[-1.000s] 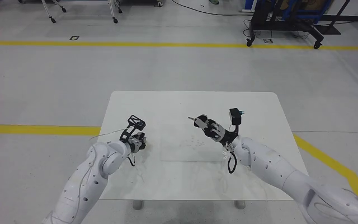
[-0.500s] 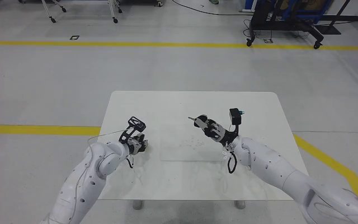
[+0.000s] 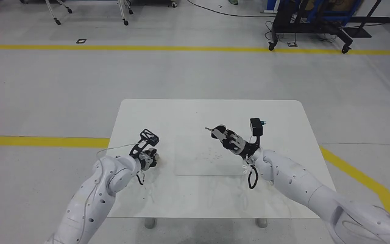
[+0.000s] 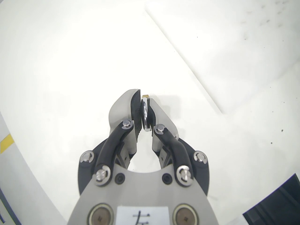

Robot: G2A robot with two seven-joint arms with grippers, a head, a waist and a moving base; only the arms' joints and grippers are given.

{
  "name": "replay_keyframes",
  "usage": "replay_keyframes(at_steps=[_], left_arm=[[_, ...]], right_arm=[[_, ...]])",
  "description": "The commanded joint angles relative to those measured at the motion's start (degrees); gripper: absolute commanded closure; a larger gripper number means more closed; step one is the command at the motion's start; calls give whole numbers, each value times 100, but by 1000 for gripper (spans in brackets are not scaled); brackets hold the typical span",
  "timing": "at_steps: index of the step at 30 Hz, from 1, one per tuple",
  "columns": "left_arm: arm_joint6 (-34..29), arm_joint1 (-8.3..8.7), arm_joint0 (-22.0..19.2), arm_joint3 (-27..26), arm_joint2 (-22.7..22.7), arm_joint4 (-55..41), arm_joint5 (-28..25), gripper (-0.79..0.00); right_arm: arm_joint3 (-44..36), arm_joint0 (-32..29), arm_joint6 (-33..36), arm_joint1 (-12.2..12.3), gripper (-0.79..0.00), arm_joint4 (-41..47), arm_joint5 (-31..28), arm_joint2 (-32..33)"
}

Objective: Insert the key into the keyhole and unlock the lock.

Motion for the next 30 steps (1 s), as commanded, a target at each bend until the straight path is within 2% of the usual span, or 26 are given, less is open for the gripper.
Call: replay_keyframes(at_steps=[1, 6, 12, 18, 19, 22, 30], left_arm=[[57, -17, -45, 74, 37, -6, 51, 0], [130, -40, -105, 152, 101, 181, 225, 0], [146, -41, -69, 77, -11, -410, -146, 0], [66, -22, -50, 125, -91, -545, -293, 0], [51, -23, -53, 135, -85, -576, -330, -43], [-8, -16, -69, 148, -96, -646, -446, -86], [-103, 19, -27, 43, -188, -642, -554, -117]], right_arm=[[0, 0, 0, 0, 0, 0, 0, 0], [0, 0, 0, 0, 0, 0, 0, 0], [0, 0, 0, 0, 0, 0, 0, 0], [0, 0, 0, 0, 0, 0, 0, 0], [0, 0, 0, 0, 0, 0, 0, 0], [0, 0, 0, 0, 0, 0, 0, 0], [0, 0, 0, 0, 0, 0, 0, 0]])
